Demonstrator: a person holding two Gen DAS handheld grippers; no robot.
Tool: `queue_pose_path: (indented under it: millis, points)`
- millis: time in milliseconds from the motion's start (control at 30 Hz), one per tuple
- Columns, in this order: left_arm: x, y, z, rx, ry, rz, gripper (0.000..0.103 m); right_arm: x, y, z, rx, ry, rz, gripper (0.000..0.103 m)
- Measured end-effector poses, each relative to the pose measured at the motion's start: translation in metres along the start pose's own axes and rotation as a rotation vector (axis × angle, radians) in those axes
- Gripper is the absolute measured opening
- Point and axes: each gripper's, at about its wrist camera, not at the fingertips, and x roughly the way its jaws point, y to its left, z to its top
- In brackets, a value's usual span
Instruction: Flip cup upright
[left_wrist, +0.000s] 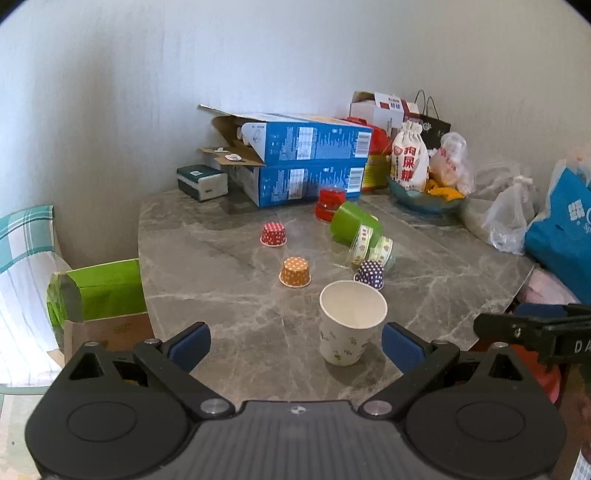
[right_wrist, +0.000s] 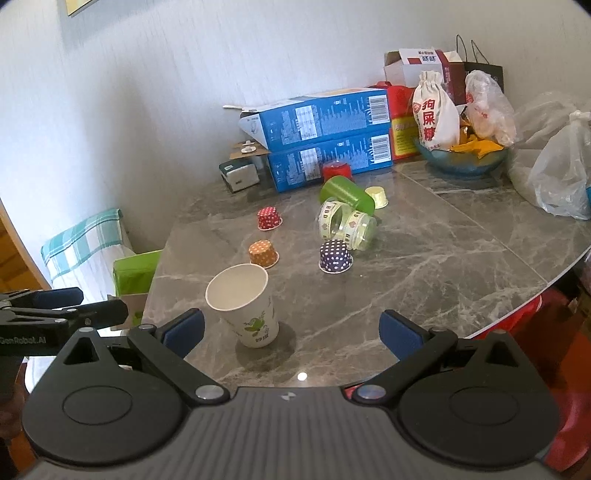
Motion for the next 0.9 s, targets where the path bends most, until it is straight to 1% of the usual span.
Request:
queue_pose_path:
  millis: [133,200,300,500,900]
  points:
    - [0.011,0.004,0.001,-0.017,0.016,0.007,0.100,0.008,-0.002,0.001,0.006,0.017,0.012,0.102]
    - [0.014,0.005,0.002,-0.020,0.017,0.005,0.100,0.008,-0.002,0.002,0.003,0.011,0.011,0.102]
    - [0.014,0.005,0.002,-0.024,0.010,0.006,0.100,0.009,-0.004,0.004,0.014,0.004,0.017,0.102]
    - [0.016,0.005,0.001,-0.030,0.020,-0.002,0.100,0.013,-0.005,0.003,0.014,0.014,0.014,0.102]
    - [0.021,0.005,0.001,-0.036,0.024,-0.005,0.100,0.020,-0.008,0.003,0.018,0.020,0.041,0.102]
